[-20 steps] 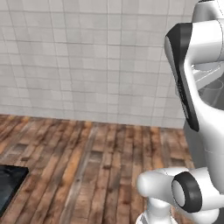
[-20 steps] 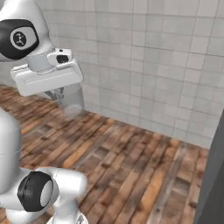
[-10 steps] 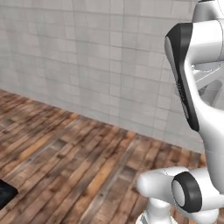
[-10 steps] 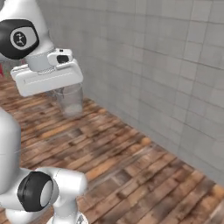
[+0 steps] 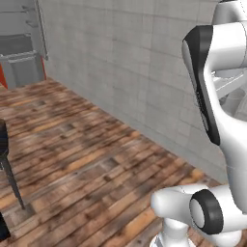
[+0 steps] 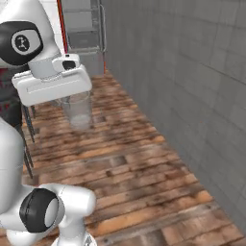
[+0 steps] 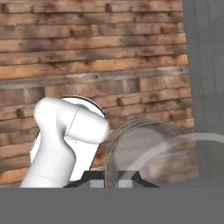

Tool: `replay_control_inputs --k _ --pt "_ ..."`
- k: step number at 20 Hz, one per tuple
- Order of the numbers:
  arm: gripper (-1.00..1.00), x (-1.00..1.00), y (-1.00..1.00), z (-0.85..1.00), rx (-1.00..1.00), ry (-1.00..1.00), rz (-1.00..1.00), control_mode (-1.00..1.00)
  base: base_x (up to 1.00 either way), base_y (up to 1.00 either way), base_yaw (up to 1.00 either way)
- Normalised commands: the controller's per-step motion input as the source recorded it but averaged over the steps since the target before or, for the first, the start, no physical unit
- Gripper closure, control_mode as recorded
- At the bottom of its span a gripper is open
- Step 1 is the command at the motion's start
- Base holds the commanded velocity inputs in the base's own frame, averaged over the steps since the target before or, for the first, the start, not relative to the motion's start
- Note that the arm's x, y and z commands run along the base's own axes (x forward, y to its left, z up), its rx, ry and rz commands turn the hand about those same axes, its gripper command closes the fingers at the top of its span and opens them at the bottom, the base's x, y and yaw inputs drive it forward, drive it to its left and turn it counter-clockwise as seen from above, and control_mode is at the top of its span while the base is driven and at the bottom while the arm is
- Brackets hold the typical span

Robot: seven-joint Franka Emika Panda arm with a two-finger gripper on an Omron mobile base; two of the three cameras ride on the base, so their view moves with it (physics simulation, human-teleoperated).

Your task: There is a bowl on the dining counter. Grab a lemon wedge from the fridge and place it in the bowl. Then get the liquor bottle and glass cup from the cabinet and place them next to the bowl.

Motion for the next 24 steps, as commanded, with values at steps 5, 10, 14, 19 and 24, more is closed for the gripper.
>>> replay_control_inputs --k 5,10,14,19,24 --pt "1.0 0.0 0.0 0.0 0.0 0.0 0.0 1.0 1.0 -0.2 0.61" --pt "1.0 0.0 0.0 0.0 0.0 0.0 0.0 1.0 1.0 -0.22 0.62" --pt "1.0 0.0 0.0 0.0 0.0 0.0 0.0 1.0 1.0 -0.29 0.63" --pt "1.0 0.0 0.0 0.0 0.0 0.0 0.0 1.0 0.99 -0.38 0.6" --pt "1.0 0.0 0.0 0.0 0.0 0.0 0.0 1.0 0.96 -0.69 0.46"
